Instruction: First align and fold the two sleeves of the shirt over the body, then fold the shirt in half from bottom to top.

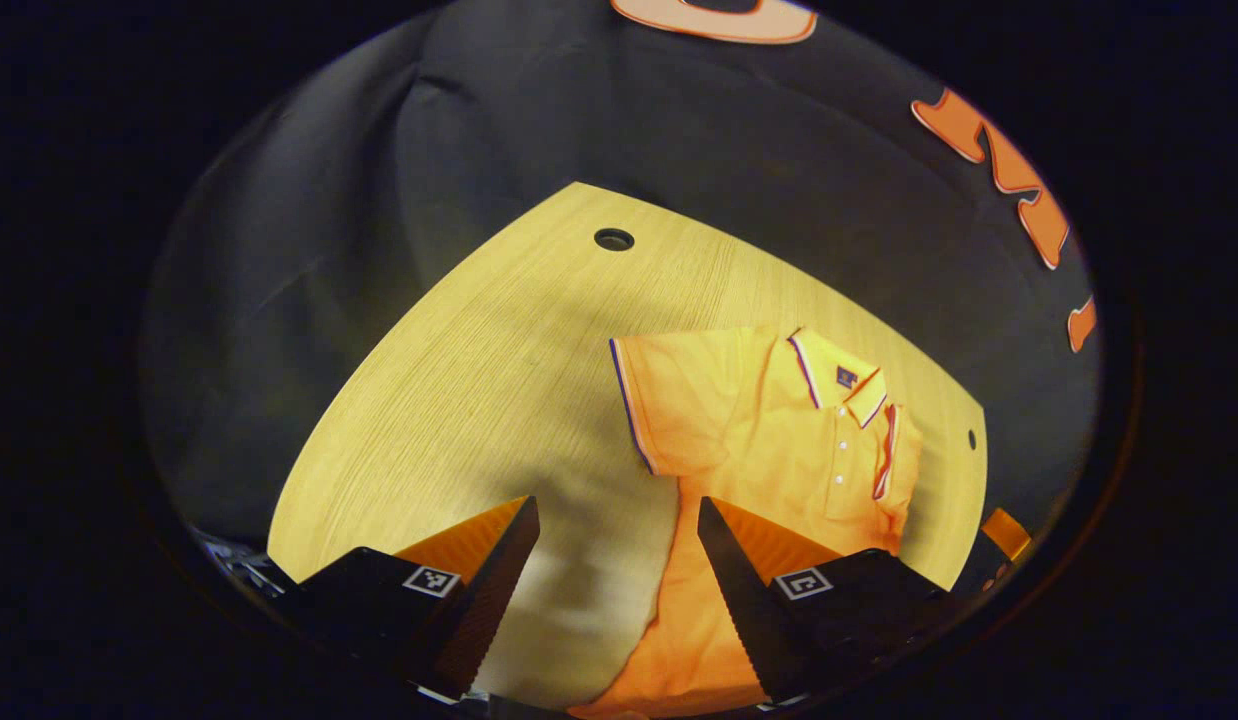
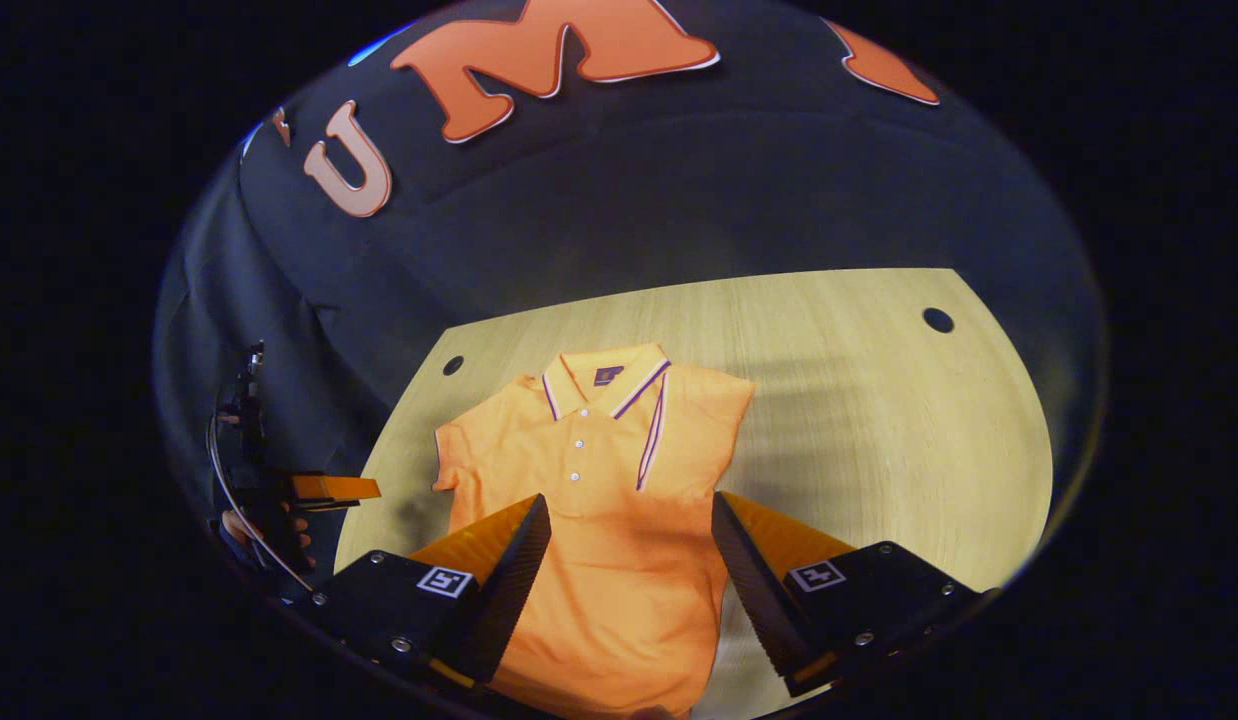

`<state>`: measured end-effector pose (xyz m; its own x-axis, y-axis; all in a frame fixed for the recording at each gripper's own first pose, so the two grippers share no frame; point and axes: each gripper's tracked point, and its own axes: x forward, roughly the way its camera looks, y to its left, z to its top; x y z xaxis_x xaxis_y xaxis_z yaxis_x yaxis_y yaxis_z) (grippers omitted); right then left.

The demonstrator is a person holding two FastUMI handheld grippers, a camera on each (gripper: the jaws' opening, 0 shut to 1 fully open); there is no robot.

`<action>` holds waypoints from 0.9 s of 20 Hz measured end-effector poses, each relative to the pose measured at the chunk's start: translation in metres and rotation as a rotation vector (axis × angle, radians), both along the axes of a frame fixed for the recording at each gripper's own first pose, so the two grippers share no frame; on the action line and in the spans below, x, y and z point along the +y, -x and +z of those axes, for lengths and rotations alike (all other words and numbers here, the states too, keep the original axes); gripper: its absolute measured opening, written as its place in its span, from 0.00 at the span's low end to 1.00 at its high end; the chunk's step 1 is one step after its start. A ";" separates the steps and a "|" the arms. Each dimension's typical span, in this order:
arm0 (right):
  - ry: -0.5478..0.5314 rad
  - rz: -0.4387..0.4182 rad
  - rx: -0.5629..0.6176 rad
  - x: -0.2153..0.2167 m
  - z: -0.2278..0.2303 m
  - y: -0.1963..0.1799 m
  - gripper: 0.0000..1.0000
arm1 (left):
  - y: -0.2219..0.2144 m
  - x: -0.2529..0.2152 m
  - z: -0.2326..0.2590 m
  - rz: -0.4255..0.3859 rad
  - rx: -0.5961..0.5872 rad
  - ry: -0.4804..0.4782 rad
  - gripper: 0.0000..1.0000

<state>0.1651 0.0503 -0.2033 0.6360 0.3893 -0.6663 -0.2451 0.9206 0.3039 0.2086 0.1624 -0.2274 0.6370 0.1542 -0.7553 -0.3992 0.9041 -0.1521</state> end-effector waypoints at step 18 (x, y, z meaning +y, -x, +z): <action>0.035 -0.375 0.033 -0.036 -0.002 0.130 0.99 | -0.121 0.033 -0.064 -0.064 0.293 0.011 0.90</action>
